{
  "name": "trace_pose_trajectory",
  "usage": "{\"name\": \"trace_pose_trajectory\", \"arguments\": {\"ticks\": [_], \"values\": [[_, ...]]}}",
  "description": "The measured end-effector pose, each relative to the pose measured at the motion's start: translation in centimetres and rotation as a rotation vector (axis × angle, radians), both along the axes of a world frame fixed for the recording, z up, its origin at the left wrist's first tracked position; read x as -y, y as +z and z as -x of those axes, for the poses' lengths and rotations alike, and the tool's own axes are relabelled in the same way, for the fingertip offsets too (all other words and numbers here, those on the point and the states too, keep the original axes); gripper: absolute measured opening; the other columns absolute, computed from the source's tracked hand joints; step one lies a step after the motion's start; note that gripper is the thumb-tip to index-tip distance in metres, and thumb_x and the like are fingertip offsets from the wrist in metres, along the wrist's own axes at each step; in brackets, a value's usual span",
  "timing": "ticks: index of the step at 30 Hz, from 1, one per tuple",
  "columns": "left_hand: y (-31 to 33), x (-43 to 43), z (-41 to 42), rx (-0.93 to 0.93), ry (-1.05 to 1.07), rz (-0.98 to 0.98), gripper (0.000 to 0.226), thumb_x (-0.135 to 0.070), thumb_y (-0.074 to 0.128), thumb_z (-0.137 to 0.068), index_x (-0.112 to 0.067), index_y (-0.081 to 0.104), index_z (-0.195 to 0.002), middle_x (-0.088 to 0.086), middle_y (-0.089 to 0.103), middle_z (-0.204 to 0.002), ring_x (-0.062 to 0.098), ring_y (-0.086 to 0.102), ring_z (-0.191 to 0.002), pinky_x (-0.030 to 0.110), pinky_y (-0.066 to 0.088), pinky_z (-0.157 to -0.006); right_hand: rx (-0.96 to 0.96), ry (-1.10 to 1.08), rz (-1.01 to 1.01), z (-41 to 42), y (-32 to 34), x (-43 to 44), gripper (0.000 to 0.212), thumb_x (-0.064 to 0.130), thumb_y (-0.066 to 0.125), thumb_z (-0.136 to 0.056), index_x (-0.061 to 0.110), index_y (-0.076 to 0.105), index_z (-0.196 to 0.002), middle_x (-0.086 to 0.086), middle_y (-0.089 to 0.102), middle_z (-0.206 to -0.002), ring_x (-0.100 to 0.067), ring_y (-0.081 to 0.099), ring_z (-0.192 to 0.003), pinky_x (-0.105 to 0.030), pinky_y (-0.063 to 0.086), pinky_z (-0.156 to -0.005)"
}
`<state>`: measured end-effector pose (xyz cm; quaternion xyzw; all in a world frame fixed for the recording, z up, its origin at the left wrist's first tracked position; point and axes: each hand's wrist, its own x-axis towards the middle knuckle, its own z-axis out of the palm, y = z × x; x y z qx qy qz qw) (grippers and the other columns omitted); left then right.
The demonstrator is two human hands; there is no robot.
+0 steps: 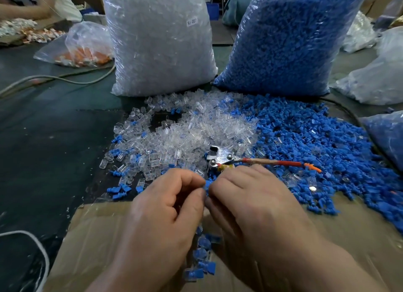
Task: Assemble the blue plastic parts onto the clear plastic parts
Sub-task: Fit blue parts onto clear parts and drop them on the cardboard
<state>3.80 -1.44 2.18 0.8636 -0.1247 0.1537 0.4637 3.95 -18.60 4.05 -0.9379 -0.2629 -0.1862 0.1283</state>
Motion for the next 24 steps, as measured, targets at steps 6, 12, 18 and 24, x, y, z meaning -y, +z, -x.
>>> {"name": "trace_pose_trajectory", "arguments": {"ticks": [6, 12, 18, 24], "values": [[0.6, 0.0, 0.3, -0.046, -0.095, 0.133, 0.014, -0.036, 0.063, -0.088, -0.043, 0.066, -0.1, -0.018, 0.07, -0.083, 0.003, 0.067, -0.074, 0.007, 0.047, -0.06, 0.018, 0.018, -0.098, 0.1, 0.2, 0.4, 0.024, 0.031, 0.046, -0.096, 0.019, 0.054, -0.077, 0.003, 0.05, -0.072, -0.019, 0.046, -0.066, -0.036, 0.041, -0.06], [1.0, -0.9, -0.1, -0.265, -0.167, 0.183, 0.039, -0.071, 0.054, -0.088, -0.034, 0.065, -0.081, -0.011, 0.056, -0.054, 0.0, 0.047, -0.047, 0.015, 0.038, -0.044, -0.077, 0.084, -0.183, 0.7, 0.8, 0.0, 0.029, 0.031, 0.044, -0.099, 0.015, 0.053, -0.076, 0.005, 0.048, -0.073, -0.014, 0.044, -0.068, -0.03, 0.038, -0.061], [1.9, -1.2, 0.7, -0.207, -0.378, 0.269, 0.018, -0.05, 0.065, -0.082, -0.037, 0.069, -0.095, -0.001, 0.066, -0.068, 0.011, 0.057, -0.054, 0.026, 0.048, -0.048, -0.905, 0.046, -1.074, 1.8, 2.2, -1.0, 0.021, 0.025, 0.05, -0.075, 0.019, 0.05, -0.055, 0.001, 0.047, -0.052, -0.016, 0.041, -0.051, -0.029, 0.031, -0.045], [2.9, -4.3, -0.4, -0.212, -0.051, -0.187, 0.029, -0.07, 0.056, -0.078, -0.047, 0.059, -0.095, -0.017, 0.069, -0.075, 0.005, 0.065, -0.066, 0.027, 0.057, -0.053, -0.578, -0.066, -0.291, 1.4, 2.6, 0.9, 0.035, 0.045, 0.038, -0.073, 0.014, 0.051, -0.067, 0.007, 0.055, -0.071, -0.006, 0.053, -0.065, -0.043, 0.05, -0.064]]}}
